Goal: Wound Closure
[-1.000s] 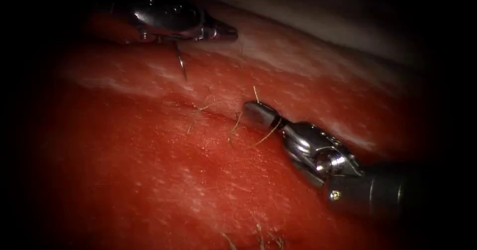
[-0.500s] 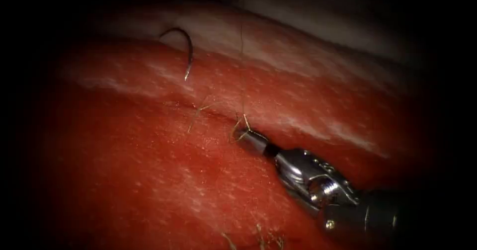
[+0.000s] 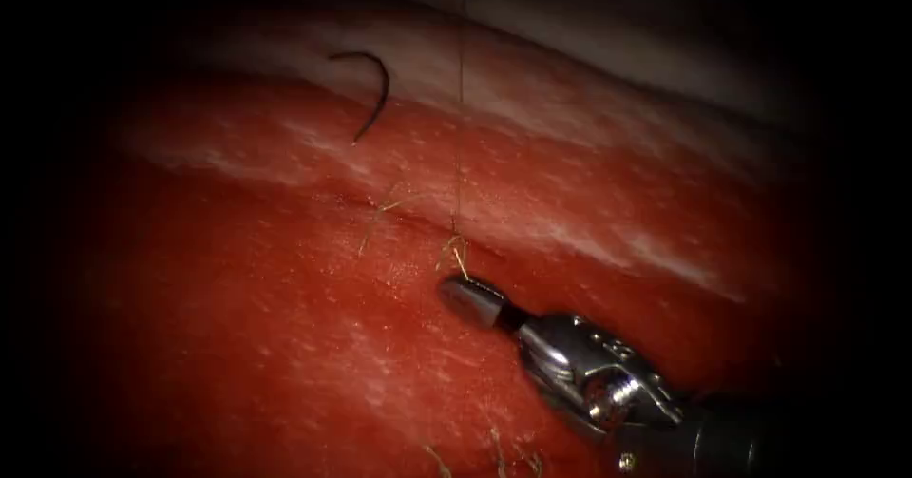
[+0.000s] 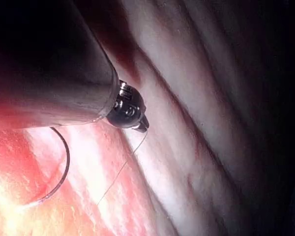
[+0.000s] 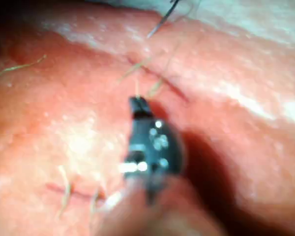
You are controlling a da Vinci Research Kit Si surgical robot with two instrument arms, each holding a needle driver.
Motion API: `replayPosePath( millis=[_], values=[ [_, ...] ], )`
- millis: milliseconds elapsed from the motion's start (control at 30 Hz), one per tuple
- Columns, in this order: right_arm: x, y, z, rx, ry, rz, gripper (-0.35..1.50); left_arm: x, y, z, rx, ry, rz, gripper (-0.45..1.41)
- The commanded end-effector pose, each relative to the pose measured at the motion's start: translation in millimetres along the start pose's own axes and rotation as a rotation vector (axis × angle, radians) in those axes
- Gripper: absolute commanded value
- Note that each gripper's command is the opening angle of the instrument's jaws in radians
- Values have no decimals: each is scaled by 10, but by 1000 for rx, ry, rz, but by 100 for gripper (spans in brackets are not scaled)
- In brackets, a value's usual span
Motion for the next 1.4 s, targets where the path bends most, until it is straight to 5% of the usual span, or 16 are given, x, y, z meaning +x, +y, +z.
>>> replayPosePath(
  millis=[33, 200, 1033, 1067, 1100, 1133, 1167, 1267, 1400],
  values=[
    [-4, -4, 7, 3, 1, 0, -35, -3, -2, 9, 3, -2, 4, -35],
    [-10, -11, 5, 10, -4, -7, -35, -19, -15, 29, 61, -13, 27, -35],
    [-37, -31, -12, 57, -17, -85, -35, 22, -40, 66, 143, -80, 164, -35],
    [-36, -31, -12, 74, -16, -103, -23, 21, -39, 64, 135, -78, 166, -35],
    [-29, -30, -12, 129, -9, -166, 56, 18, -37, 57, 126, -69, 176, -35],
    [-26, -29, -12, 135, -3, -197, 96, 16, -35, 51, 120, -62, 172, -35],
    [-22, -28, -12, 133, 4, -226, 111, 16, -33, 44, 115, -54, 173, -35],
    [-9, -25, -12, 144, -3, -355, 130, 22, -27, 14, 111, -13, 163, -35],
    [-3, -20, -16, 137, -2, -419, 130, 36, -16, -19, 116, 33, 131, -35]
  ],
)
